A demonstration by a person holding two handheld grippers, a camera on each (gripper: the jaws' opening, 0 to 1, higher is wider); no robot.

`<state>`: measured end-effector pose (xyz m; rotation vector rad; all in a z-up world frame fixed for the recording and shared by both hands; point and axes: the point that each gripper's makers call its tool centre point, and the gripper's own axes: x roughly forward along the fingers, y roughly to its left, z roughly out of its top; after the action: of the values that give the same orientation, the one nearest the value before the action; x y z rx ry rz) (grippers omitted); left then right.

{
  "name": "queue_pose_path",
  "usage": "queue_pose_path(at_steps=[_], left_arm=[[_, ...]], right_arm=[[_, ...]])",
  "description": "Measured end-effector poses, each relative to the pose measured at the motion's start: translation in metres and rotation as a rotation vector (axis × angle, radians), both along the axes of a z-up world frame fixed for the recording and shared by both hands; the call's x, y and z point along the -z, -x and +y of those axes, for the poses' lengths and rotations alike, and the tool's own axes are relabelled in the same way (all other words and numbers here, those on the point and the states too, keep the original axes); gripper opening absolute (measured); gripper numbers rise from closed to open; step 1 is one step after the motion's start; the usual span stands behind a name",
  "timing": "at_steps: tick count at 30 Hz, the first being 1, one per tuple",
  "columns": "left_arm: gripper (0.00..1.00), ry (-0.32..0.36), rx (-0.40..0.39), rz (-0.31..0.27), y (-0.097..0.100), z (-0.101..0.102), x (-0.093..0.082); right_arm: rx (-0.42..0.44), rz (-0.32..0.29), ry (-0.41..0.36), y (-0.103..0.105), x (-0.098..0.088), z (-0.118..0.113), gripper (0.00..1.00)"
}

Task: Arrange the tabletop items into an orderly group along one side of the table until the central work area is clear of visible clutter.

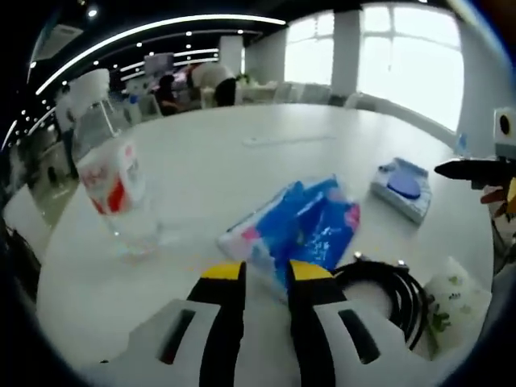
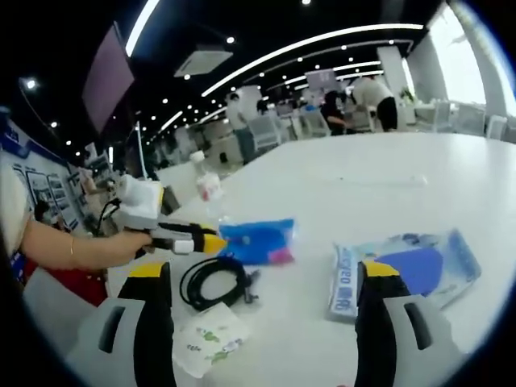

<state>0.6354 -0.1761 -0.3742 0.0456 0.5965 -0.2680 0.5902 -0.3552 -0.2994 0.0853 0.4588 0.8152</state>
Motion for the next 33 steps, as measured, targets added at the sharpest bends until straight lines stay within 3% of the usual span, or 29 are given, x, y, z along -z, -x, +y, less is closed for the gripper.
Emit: queue_pose_path(at_steps=[2, 7, 20, 33], left_arm=[[0.00, 0.004, -0.008, 0.006, 0.000, -0.001, -0.001], [0.00, 0.023, -0.038, 0.007, -0.001, -0.002, -0.006], [0.00, 0.055, -0.100, -0.056, -0.015, -0.001, -0.037], [0.00, 0.060, -0.085, -0.051, -0.015, -0.010, -0.059]], right_arm=[[0.001, -0.004, 0.003, 0.000, 0.000, 0.000, 0.94], [0.004, 0.000, -0.008, -0.001, -0.002, -0.001, 0.94], [0.003, -0.022, 0.007, -0.002, -0.005, -0.001, 0.95], [-0.007, -0.060, 0.005, 0.000, -0.021, -0.001, 0.97]])
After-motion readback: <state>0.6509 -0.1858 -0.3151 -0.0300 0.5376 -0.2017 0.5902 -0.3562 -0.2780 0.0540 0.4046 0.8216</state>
